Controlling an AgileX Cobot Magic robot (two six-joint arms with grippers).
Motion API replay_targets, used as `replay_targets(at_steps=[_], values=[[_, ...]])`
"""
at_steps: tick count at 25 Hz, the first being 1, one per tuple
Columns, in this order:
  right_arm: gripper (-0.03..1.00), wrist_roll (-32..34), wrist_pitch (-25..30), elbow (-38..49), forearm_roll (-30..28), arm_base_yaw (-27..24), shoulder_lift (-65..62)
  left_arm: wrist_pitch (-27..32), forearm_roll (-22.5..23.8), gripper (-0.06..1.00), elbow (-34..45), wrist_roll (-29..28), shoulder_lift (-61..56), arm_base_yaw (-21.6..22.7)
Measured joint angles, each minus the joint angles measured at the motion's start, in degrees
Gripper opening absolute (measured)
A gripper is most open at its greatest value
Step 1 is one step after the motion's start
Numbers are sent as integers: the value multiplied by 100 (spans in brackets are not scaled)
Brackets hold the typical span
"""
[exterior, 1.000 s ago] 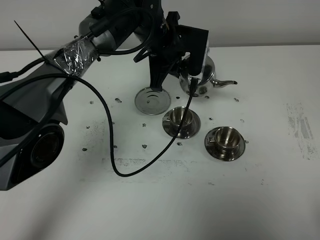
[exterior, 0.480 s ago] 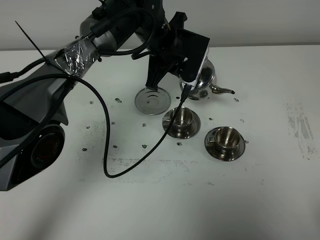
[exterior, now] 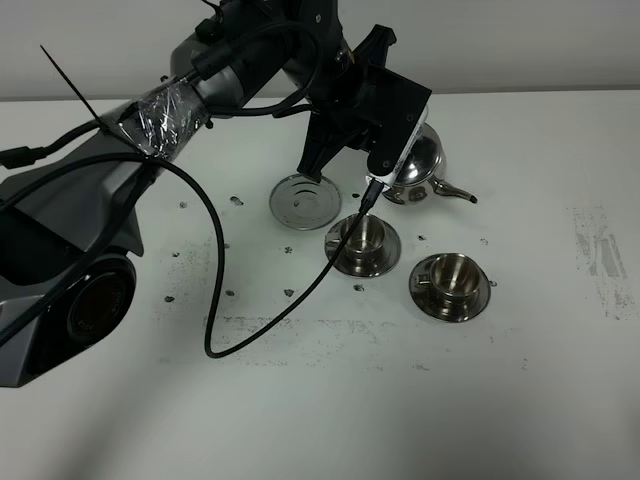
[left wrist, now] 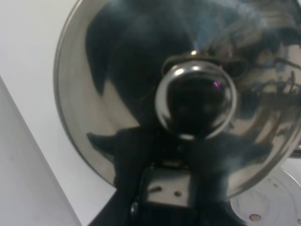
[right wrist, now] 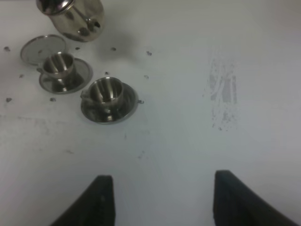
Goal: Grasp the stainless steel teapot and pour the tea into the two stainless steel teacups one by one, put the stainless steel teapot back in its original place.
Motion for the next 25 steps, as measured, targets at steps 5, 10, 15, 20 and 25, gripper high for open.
replay_targets(at_steps=[5,10,15,20,25], values=[[45,0,0,0,0,0,0,-7,12,19,0,57,0,-61],[45,0,0,0,0,0,0,-7,269,19,0,74,0,-81],[45,0,0,0,0,0,0,-7,318,19,0,86,0,-113],[45,0,0,0,0,0,0,-1,317,19,0,91,0,-164],[45,0,0,0,0,0,0,-143,393,19,78,210,0,-164]])
